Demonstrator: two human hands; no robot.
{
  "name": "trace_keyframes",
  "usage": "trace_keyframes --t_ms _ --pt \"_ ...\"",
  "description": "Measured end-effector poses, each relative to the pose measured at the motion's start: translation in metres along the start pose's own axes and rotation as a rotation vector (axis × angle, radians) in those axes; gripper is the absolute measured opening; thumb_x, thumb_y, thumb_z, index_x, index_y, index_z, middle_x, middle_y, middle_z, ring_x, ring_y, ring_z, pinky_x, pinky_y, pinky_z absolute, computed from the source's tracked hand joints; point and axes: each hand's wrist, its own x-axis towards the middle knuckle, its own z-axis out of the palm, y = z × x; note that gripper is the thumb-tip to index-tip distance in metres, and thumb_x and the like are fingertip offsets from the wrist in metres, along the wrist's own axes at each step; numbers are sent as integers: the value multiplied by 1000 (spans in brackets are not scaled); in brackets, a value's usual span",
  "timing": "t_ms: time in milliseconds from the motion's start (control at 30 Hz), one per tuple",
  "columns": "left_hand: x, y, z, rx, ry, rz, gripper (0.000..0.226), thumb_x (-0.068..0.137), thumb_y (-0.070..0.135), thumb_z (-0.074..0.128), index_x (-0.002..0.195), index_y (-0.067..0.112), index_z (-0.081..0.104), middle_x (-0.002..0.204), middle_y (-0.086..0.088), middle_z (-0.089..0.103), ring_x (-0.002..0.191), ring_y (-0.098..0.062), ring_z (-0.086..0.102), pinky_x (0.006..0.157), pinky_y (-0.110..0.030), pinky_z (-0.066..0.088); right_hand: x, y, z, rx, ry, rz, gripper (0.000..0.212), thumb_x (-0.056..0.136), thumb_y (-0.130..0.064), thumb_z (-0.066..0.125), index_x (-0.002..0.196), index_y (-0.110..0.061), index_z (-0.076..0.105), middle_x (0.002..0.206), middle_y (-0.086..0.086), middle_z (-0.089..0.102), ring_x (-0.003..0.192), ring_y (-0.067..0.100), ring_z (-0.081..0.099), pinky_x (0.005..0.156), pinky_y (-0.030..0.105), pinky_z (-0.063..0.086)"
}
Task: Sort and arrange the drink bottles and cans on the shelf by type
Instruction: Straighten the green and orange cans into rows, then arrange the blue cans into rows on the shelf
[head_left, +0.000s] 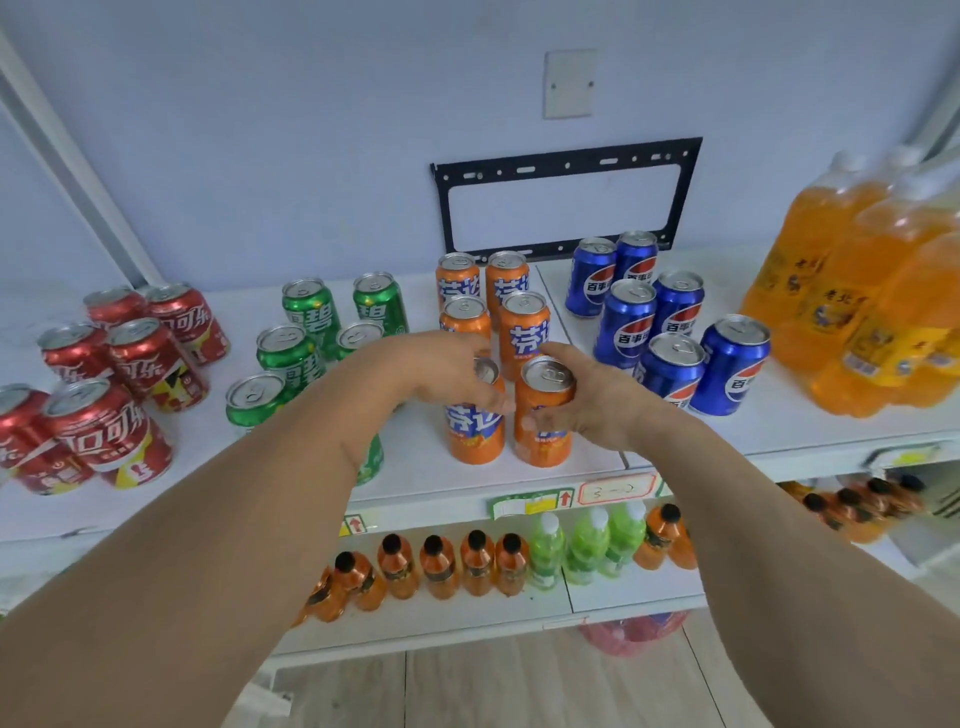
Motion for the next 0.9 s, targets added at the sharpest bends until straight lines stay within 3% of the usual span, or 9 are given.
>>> trace_keyframes --t_ms 100,167,267,367,600,733,900 --pt "-3 14 -15 32 71 38 63 90 49 63 144 21 44 137 2 54 119 -20 54 96 -31 44 -10 -14 -16 42 -39 -22 99 77 -27 82 154 -32 19 145 -7 43 127 13 45 96 28 40" --pt "3 26 -27 79 181 46 48 95 46 57 133 16 56 125 -2 60 109 -21 57 91 -33 47 -14 -26 -39 -78 19 -58 80 84 -34 76 150 -31 31 150 -5 41 132 16 43 96 28 37" --pt "28 46 -40 129 327 55 47 96 45 54 132 15 57 129 -9 60 111 -25 57 94 -39 49 -6 -37 -84 -364 206 -78 53 94 -39 61 142 -25 46 141 -4 51 124 20 50 88 25 36" --pt "63 72 -47 142 340 85 51 95 44 54 139 16 52 136 -8 56 116 -25 55 96 -39 48 19 -23 -126 -489 322 -62 45 95 -38 57 136 -21 54 135 4 57 118 24 53 87 30 40" --pt "163 122 -56 9 341 30 55 94 44 56 138 12 48 135 -10 55 113 -24 53 93 -36 46 104 34 -197 -451 331 -21 56 93 -41 60 142 -18 45 143 5 51 125 26 50 94 32 40" --pt "216 125 -58 -104 341 -77 68 93 43 60 149 13 35 145 -11 48 124 -26 50 95 -34 44 160 55 -221 -387 263 -16 64 90 -37 65 145 -17 41 144 7 50 124 27 51 90 30 40" --pt "262 125 -57 -191 259 -134 88 90 41 68 157 20 15 160 -9 29 139 -28 39 107 -36 38 209 75 -232 -297 137 36 83 85 -33 74 153 -19 27 154 9 38 134 31 43 103 41 40"
